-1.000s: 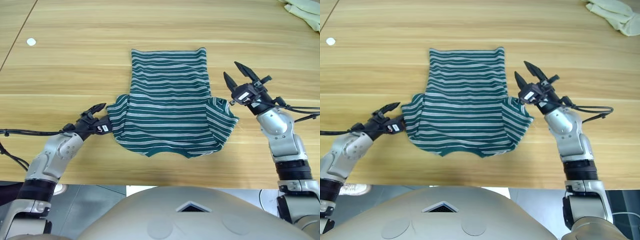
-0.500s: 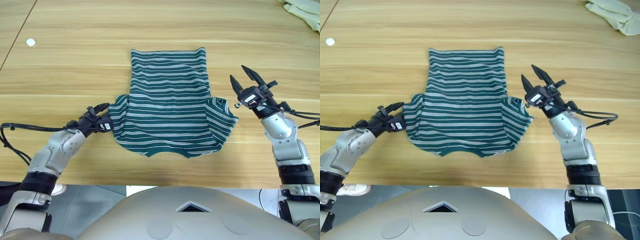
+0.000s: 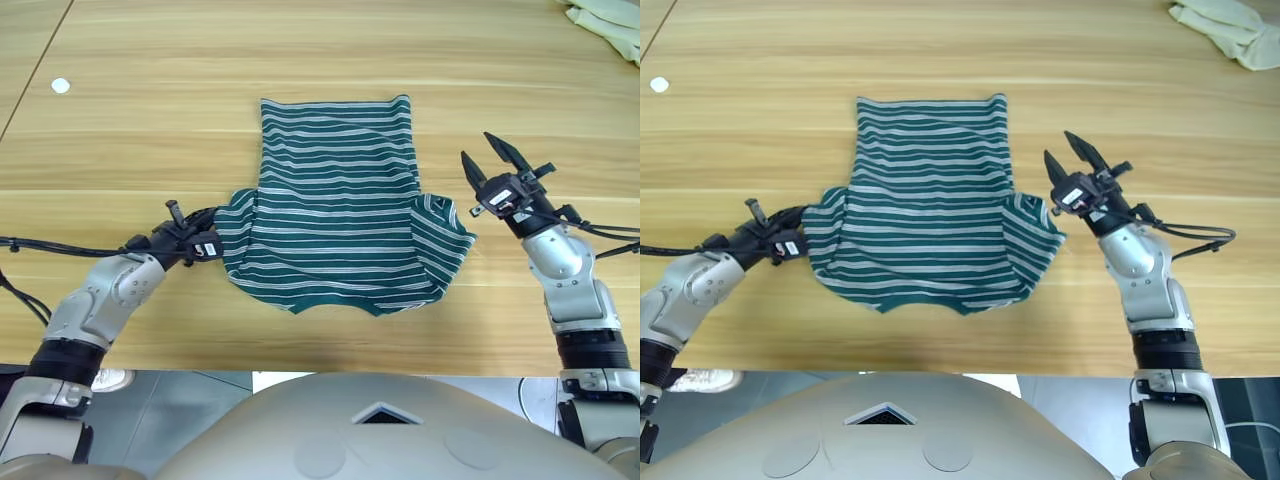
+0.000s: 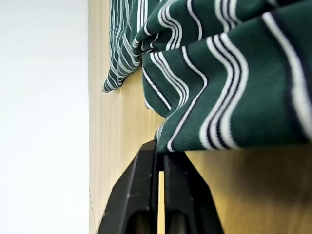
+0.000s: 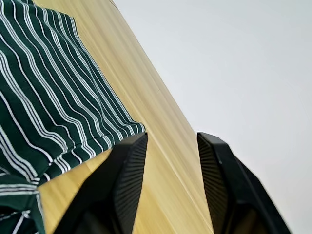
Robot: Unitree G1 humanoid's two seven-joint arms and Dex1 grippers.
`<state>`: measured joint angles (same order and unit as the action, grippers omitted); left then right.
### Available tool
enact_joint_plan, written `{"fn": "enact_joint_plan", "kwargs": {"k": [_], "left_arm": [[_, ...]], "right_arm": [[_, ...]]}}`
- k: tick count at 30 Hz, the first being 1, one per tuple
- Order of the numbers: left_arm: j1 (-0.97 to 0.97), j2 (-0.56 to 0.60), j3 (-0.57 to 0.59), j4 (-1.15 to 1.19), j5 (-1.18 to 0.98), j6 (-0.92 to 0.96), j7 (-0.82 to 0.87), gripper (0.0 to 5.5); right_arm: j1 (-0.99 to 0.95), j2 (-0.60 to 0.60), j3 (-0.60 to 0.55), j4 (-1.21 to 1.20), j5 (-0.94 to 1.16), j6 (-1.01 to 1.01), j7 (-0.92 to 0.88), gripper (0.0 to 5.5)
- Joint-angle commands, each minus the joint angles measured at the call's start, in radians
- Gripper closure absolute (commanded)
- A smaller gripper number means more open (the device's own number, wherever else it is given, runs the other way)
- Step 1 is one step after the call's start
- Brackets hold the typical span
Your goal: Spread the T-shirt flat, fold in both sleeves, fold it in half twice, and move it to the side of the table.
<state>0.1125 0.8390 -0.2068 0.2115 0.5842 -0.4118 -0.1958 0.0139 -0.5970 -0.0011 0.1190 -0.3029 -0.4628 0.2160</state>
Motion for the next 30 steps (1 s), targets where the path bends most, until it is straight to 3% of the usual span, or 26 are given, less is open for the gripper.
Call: {"fn": "enact_joint_plan", "kwargs": {"k": [1,20,30], "left_arm": [[0.129,-0.041,-0.015,0.019,-0.025,0.012,0.004,5.47],[0.072,-0.171,0.049,-0.089,-0.023,-0.139,0.211,5.47],[0.026,-0.239,-0.012,-0.066,0.019,-0.206,0.219,5.47]], "right_arm": [[-0.003,0.001,-0.003,0.015,-0.006,-0.006,-0.009,3.64],[-0.016,0.006,0.022,0.076,-0.016,-0.030,-0.023,3.64],[-0.025,0.009,0.044,0.092,-0.017,-0.034,-0.017,3.64]]}}
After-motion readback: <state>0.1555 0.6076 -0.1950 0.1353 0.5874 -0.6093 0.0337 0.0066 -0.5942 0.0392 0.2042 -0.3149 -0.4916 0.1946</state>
